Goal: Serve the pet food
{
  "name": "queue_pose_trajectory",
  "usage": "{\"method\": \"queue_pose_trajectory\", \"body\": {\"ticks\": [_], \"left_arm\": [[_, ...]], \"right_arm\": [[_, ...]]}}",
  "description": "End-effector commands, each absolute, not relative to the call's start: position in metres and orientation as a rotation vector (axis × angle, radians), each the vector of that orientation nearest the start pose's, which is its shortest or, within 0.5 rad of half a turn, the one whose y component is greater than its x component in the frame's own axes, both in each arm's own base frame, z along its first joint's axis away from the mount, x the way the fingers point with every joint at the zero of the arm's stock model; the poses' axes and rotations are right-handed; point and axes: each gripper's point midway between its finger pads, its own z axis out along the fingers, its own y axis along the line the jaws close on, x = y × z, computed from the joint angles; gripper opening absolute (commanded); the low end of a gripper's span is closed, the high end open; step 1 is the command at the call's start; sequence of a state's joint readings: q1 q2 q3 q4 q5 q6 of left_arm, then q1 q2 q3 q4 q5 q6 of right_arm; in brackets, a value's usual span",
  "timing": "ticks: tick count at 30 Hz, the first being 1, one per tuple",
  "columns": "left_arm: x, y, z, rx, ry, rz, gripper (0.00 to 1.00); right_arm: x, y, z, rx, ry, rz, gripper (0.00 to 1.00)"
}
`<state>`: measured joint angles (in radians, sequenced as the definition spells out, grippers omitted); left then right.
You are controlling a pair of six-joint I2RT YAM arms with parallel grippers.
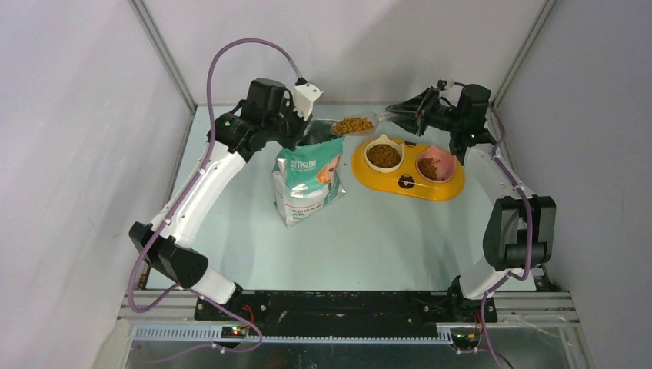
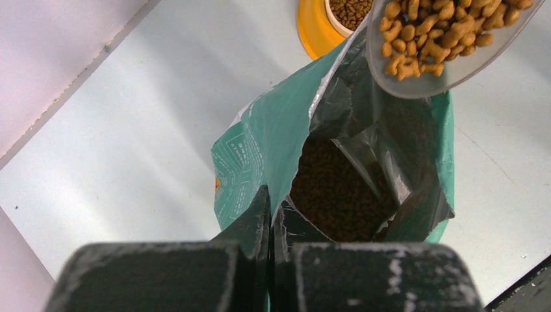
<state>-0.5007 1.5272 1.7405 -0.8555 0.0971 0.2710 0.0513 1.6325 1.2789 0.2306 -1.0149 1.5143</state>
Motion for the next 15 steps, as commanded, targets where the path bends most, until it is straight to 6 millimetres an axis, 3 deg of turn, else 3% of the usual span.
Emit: {"method": "queue_pose_trajectory", "body": {"ticks": [1,9,15], "left_arm": [[0.363,-0.190,0.315,0.873,2.029,-0.166,0.00],[0.366,-0.190,0.315,0.872,2.029,-0.155,0.00],[0.364,-0.191,0.319,0.867,2.017,-0.170,0.00]], "right_arm": [[0.405,0.175,0.355,0.522,1.910,1.887,0.00],[0.406,0.126,0.362,0.585,1.793,1.827,0.00],[0.403,0.075,0.348,0.694,1.674,1.760,0.00]]}}
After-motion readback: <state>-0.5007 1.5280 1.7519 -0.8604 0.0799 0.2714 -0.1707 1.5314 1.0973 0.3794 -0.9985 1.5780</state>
